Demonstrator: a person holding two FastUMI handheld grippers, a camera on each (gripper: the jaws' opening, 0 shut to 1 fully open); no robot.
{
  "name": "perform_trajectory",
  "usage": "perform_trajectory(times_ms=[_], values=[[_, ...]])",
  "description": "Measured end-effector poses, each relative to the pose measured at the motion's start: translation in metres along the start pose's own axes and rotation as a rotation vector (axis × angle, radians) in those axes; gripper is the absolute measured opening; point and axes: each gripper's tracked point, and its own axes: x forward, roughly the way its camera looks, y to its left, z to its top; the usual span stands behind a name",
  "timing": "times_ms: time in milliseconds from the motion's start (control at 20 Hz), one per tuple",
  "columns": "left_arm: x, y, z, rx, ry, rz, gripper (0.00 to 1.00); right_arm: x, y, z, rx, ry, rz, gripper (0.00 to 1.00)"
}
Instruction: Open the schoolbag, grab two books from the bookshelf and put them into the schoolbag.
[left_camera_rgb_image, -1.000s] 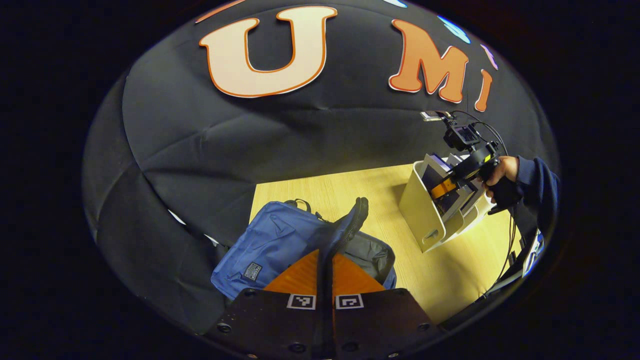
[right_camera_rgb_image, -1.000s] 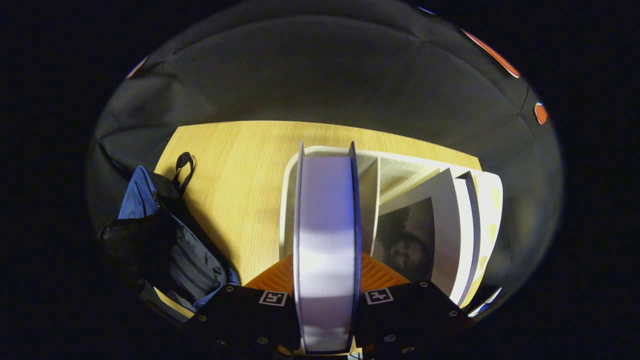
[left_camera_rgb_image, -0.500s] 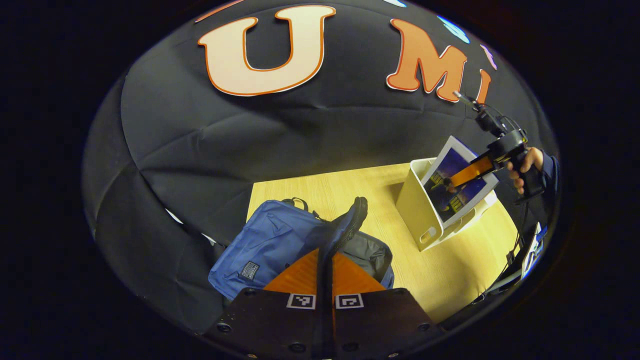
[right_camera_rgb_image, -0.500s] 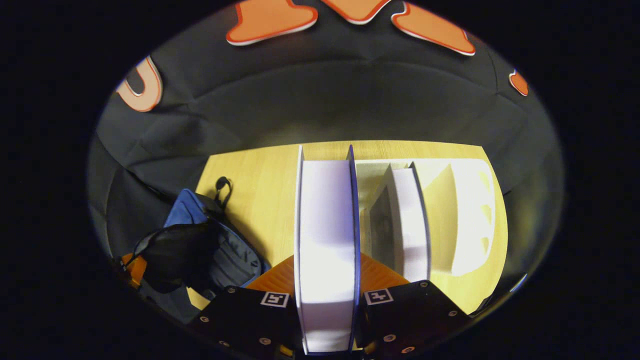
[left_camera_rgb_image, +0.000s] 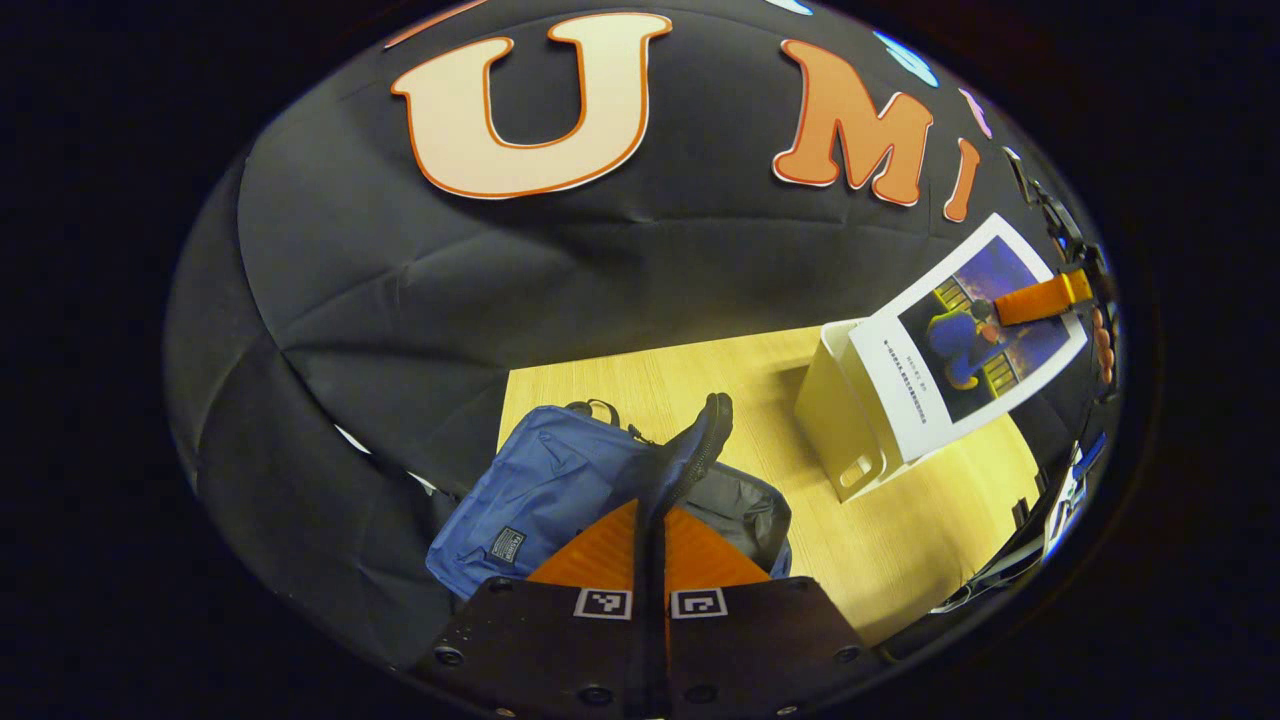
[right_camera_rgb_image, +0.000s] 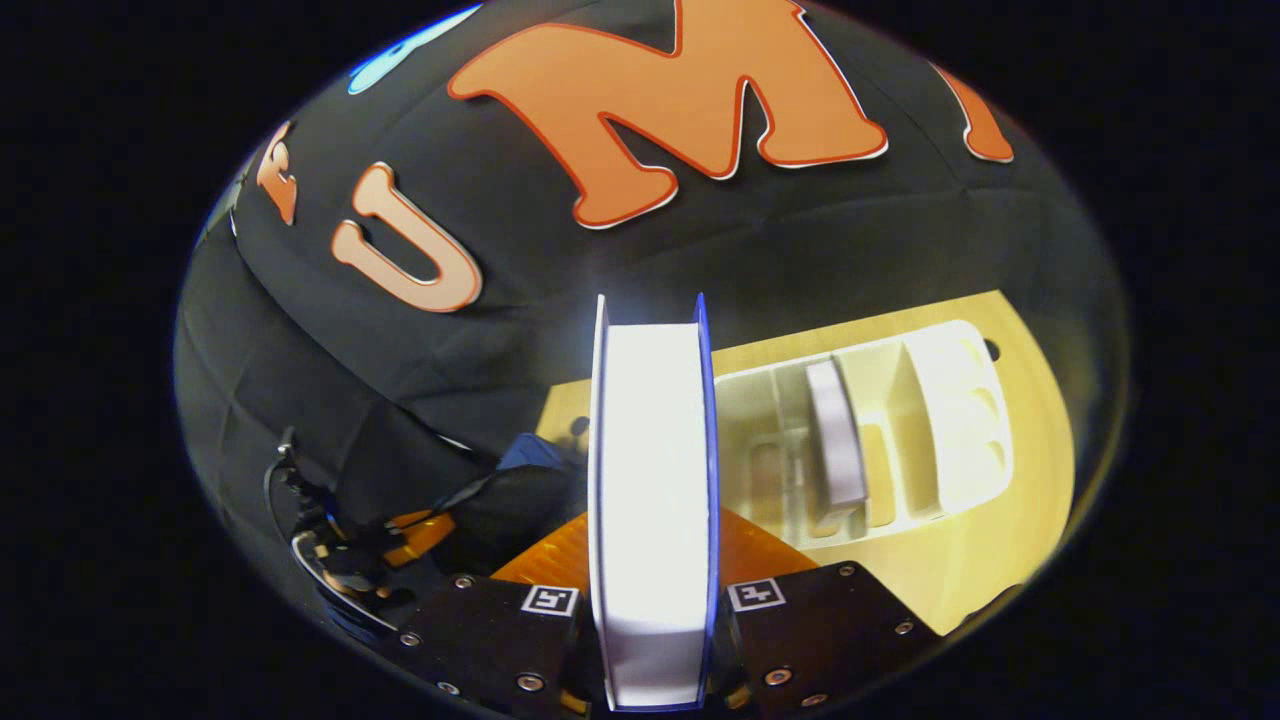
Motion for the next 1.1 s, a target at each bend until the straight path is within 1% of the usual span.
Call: perform_trajectory(times_ms=[100, 200, 350, 400, 500, 550, 750, 900, 1100], values=[[-0.001, 0.003, 0.001, -0.005, 0.004, -0.002, 0.0, 0.008, 0.021, -0.024, 0.06, 0.028, 0.078, 0.4], [-0.001, 0.007, 0.004, -0.023, -0.001, -0.004, 0.0, 0.028, 0.034, -0.059, 0.112, 0.052, 0.113, 0.4], [-0.003, 0.012, 0.007, -0.048, 0.005, -0.009, 0.0, 0.056, 0.054, -0.099, 0.192, 0.077, 0.159, 0.4], [-0.003, 0.015, 0.009, -0.052, 0.002, -0.007, 0.0, 0.066, 0.06, -0.111, 0.202, 0.094, 0.173, 0.4], [-0.003, 0.013, 0.01, -0.066, 0.008, -0.018, 0.0, 0.085, 0.068, -0.138, 0.207, 0.114, 0.17, 0.4], [-0.004, 0.014, 0.011, -0.066, 0.009, -0.014, 0.0, 0.095, 0.069, -0.146, 0.223, 0.11, 0.152, 0.4], [-0.004, 0.013, 0.014, -0.077, 0.02, -0.016, 0.0, 0.135, 0.077, -0.179, 0.333, 0.113, 0.159, 0.4], [-0.003, 0.011, 0.018, -0.056, 0.031, -0.013, 0.0, 0.164, 0.08, -0.206, 0.346, 0.116, 0.139, 0.39], [0.002, 0.006, 0.018, -0.049, 0.049, -0.02, 0.0, 0.2, 0.089, -0.209, 0.464, 0.063, 0.128, 0.39]])
